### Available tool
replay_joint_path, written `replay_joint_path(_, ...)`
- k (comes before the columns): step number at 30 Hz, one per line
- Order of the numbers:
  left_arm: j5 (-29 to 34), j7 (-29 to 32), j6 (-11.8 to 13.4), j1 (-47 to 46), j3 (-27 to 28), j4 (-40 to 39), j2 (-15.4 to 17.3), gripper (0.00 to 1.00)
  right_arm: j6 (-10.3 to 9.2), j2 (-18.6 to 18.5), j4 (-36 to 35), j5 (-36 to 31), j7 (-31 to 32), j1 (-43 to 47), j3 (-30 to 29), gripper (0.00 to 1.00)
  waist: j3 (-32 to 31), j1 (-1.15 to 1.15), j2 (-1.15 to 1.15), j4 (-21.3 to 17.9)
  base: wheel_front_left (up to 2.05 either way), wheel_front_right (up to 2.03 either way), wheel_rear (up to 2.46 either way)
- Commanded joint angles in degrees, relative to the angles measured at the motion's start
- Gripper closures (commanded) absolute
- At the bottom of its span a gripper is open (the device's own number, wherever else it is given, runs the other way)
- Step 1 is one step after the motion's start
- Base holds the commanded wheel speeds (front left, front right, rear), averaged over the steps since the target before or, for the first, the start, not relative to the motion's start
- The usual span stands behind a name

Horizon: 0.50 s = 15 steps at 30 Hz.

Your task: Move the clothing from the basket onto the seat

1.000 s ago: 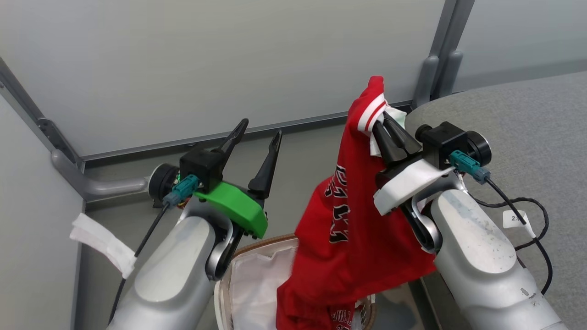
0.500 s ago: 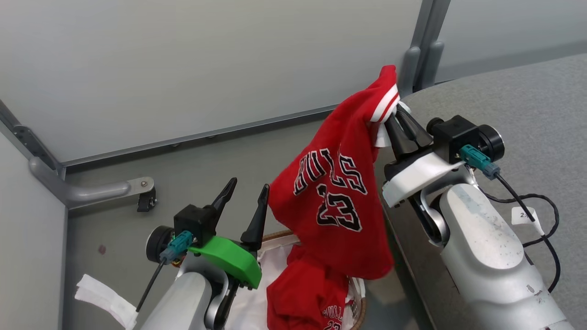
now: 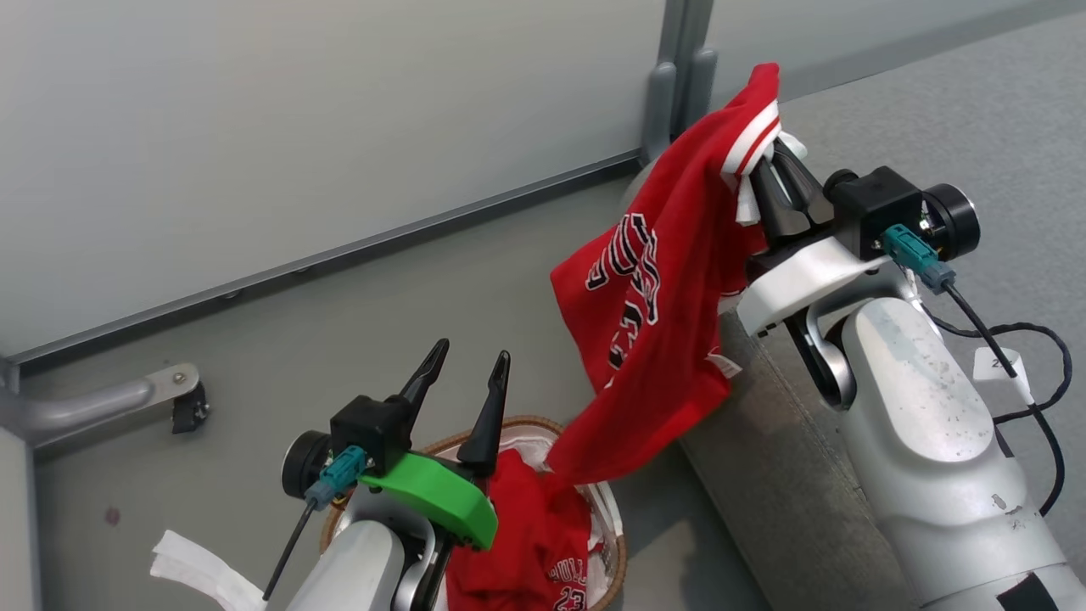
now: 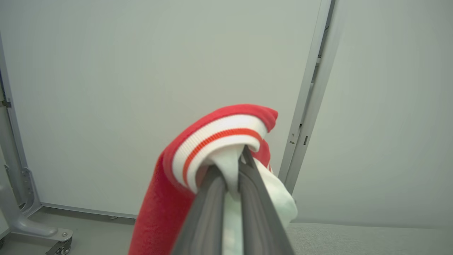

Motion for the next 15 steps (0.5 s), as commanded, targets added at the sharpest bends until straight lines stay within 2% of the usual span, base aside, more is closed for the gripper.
replay_joint_path(1,0.59,-0.03,-0.15,0.93,-0.02,-0.3,0.04,0.0,-0.06,-0.17,0.18,-0.91,-0.14,-1.0,-0.62,1.0,0.96,0.0,0.0,-4.61,0.0,0.0,0.0)
replay_joint_path(8,0.63,-0.03,-0.18,1.13,-1.31,-1.14,-0.06,0.0,-0.06,-0.15,0.44,-4.22,-0.14,-1.53,-4.84,1.0,1.78,0.0,0.0,-9.6,0.0,0.0,0.0)
replay_joint_path(15,-0.07,-0.03,-0.19,0.17,-3.05,-1.67,-0.06,0.0,-0.06,-0.64,0.79,-5.67,-0.14,-2.39,-8.64,1.0,3.48,0.0,0.0,-10.24,0.0,0.0,0.0)
